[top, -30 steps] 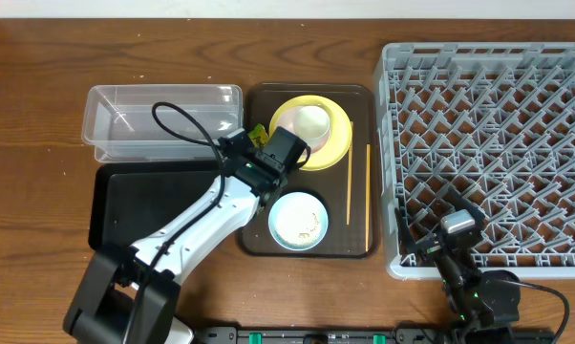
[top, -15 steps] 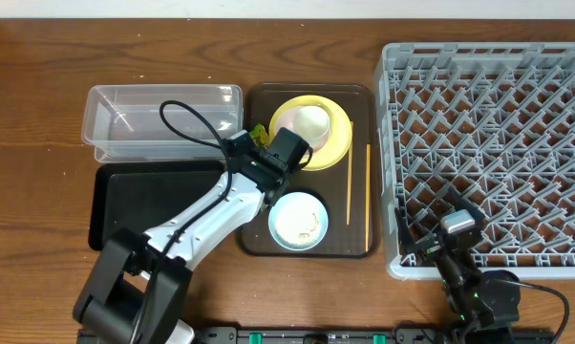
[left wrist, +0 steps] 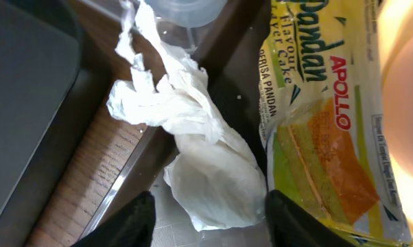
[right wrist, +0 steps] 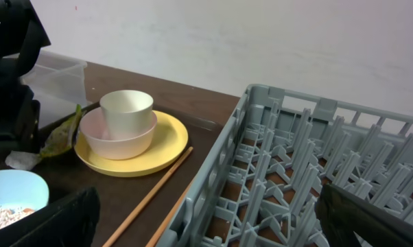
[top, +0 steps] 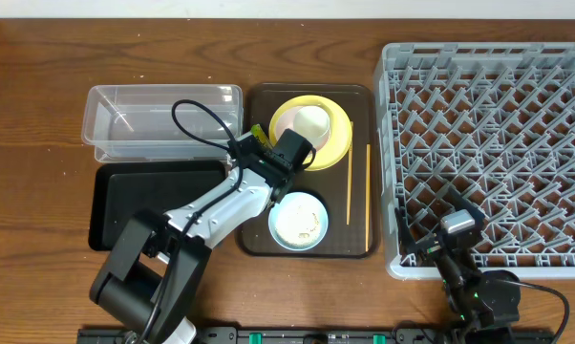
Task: Sort waste into correct bins and load items into the dishwasher rack
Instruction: 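Lower the left gripper and close it on the white tissue, then carry the tissue with the left gripper into the clear plastic bin, then move the left gripper back toward the yellow Pandan cake wrapper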
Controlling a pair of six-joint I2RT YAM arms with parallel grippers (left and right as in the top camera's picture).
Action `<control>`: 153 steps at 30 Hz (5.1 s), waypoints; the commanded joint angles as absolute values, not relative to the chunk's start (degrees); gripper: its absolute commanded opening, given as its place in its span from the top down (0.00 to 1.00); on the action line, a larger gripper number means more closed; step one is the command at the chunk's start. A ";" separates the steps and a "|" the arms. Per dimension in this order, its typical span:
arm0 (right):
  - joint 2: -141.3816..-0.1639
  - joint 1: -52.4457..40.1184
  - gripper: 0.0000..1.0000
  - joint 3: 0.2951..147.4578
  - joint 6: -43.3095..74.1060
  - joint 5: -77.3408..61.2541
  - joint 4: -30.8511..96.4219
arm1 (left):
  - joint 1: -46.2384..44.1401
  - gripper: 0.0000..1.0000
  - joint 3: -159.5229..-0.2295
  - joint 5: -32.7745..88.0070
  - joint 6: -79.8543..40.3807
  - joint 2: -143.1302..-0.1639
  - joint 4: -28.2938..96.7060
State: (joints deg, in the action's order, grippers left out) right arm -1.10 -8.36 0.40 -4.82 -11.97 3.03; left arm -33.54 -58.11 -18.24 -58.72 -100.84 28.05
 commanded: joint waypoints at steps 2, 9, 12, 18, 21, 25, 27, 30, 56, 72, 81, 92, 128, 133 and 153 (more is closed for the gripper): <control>-0.91 -8.32 0.01 0.32 -4.75 -12.05 3.22 | -33.85 0.49 -58.24 -18.46 -59.02 -101.36 28.21; -0.93 -8.32 0.01 0.32 -4.75 -12.05 3.22 | -34.33 0.52 -58.19 -18.50 -59.02 -102.63 28.21; -0.91 -8.32 0.01 0.32 -4.75 -12.03 3.22 | -34.33 0.62 -58.19 -18.48 -59.02 -102.67 28.18; -0.93 -8.32 0.01 0.32 -4.75 -12.05 3.22 | -34.33 0.67 -58.19 -18.50 -59.02 -102.67 28.18; -0.93 -8.32 0.01 0.32 -4.75 -12.05 3.22 | -34.33 0.73 -58.19 -18.48 -59.00 -102.67 28.18; -0.93 -8.32 0.01 0.32 -4.75 -12.03 3.22 | -34.33 0.77 -58.19 -18.48 -59.00 -102.67 28.21; -0.91 -8.32 0.01 0.32 -4.75 -12.05 3.22 | -34.33 0.78 -58.19 -18.50 -59.00 -102.67 28.21; -0.93 -8.32 0.01 0.32 -4.75 -12.05 3.22 | -34.33 0.85 -58.19 -18.48 -58.81 -102.67 28.23; -0.91 -8.32 0.01 0.32 -4.75 -12.05 3.22 | -34.30 0.94 -58.22 -22.81 -58.59 -75.00 32.95; -0.91 -8.32 0.01 0.32 -4.75 -12.05 3.22 | -23.44 0.94 -58.19 -37.17 -58.57 -77.52 24.82; -0.91 -8.32 0.01 0.32 -4.75 -12.05 3.22 | -10.83 0.88 -58.19 -15.27 -49.25 -85.47 11.05; -0.93 -8.32 0.01 0.32 -4.75 -12.05 3.22 | -7.20 0.43 -58.22 -11.31 -43.31 -88.29 9.76; -0.93 -8.32 0.01 0.32 -4.75 -12.05 3.22 | -24.73 0.49 -58.19 9.39 -41.58 -84.09 40.60; -0.93 -8.32 0.01 0.32 -4.75 -12.05 3.22 | -24.73 0.53 -58.19 9.39 -41.58 -86.61 39.99; -0.91 -8.32 0.01 0.32 -4.75 -12.05 3.22 | -29.17 0.48 -58.19 4.36 -41.58 -87.13 32.67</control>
State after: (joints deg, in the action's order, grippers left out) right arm -1.10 -8.36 0.40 -4.82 -11.97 3.03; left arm -27.77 -58.08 5.98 -41.85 -86.87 33.58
